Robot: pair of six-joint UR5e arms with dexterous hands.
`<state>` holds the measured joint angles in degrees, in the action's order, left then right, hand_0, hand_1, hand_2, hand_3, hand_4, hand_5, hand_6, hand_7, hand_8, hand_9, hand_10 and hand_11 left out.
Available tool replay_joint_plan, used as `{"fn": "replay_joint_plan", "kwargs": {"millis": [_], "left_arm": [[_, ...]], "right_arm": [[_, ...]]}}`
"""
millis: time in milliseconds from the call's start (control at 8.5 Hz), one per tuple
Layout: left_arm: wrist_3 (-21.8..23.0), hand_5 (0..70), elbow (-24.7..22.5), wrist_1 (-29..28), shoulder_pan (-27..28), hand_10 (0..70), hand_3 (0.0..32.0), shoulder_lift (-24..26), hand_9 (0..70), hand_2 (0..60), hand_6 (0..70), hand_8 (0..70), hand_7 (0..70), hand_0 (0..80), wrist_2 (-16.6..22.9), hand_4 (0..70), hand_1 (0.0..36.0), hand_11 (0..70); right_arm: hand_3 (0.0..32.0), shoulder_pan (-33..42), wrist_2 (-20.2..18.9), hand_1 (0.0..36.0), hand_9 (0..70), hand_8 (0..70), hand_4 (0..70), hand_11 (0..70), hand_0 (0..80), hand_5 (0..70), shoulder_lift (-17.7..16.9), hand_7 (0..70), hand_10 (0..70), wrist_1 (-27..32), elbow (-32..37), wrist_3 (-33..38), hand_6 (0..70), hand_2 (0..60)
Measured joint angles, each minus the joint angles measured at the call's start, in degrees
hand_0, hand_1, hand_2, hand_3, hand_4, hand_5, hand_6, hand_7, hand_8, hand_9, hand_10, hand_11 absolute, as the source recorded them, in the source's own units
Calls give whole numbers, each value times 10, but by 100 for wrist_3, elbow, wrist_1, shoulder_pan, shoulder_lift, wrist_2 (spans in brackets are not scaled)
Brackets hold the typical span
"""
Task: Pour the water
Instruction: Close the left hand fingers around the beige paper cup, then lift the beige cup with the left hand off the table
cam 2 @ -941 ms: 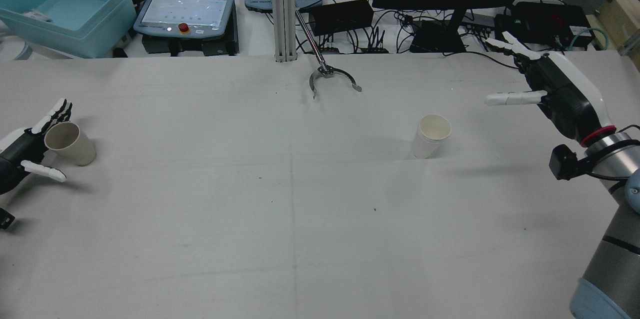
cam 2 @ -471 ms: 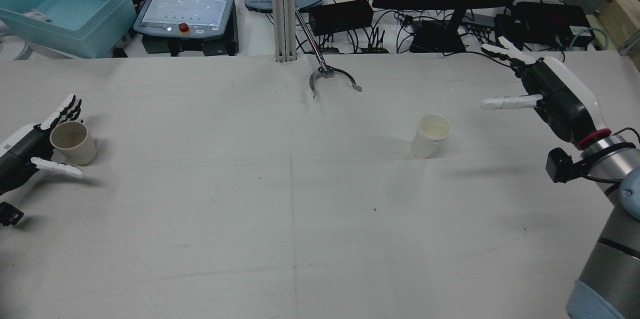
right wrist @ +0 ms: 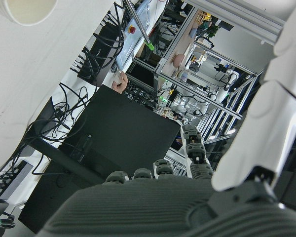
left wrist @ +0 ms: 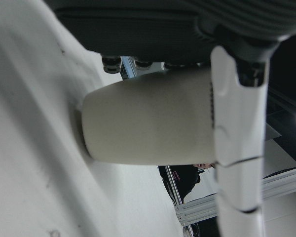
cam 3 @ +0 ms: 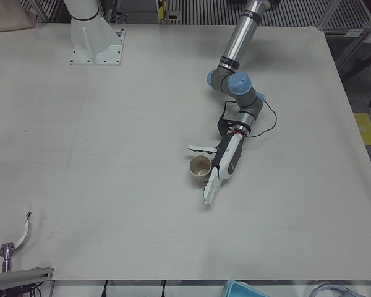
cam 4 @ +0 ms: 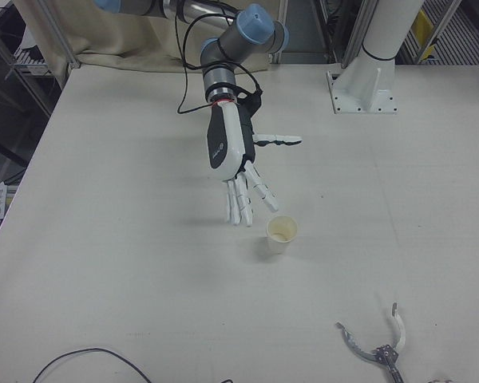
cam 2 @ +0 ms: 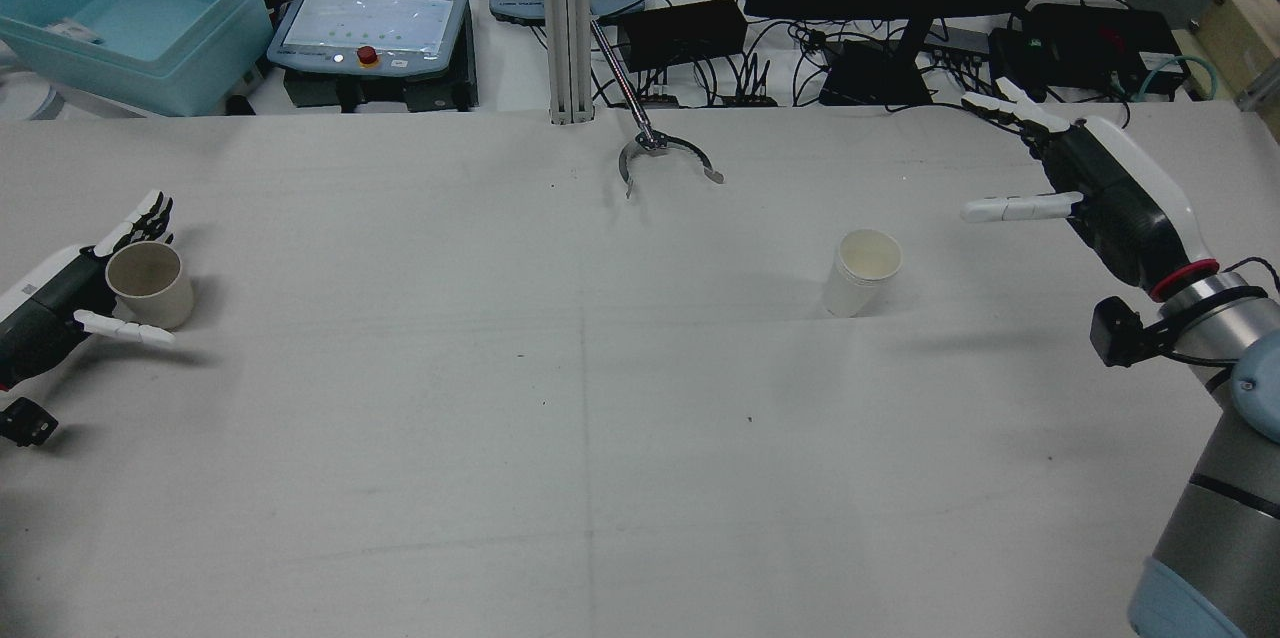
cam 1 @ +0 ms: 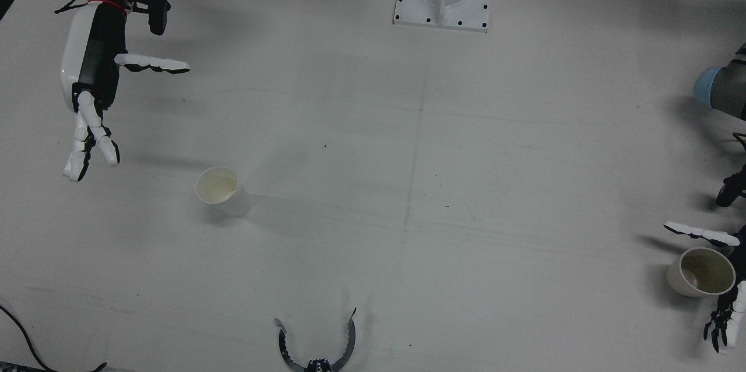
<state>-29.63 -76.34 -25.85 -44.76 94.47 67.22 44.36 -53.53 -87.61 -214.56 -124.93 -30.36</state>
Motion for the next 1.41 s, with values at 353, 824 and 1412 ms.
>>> {"fn": "replay_joint_plan", "kwargs": {"millis": [353,824,1412], "left_arm": [[7,400,-1,130,-6,35,0,9,14,175,12,1,63,568,-10,186,253,73],[98,700,-43,371,-18,82,0,33,90,600,78,67,110,595,-75,235,360,159],[503,700,-1020,1043,-236,81,0,5,89,600,84,65,118,589,-27,326,360,155]], "right_arm": [[0,-12,8,103,5,12,76,0,462,49,1,51,0,2,82,6,42,30],[0,-14,16,98,5,12,76,0,459,49,7,50,0,5,169,7,42,26],[0,106,31,106,12,18,67,4,460,34,145,38,0,41,500,18,36,47]]}}
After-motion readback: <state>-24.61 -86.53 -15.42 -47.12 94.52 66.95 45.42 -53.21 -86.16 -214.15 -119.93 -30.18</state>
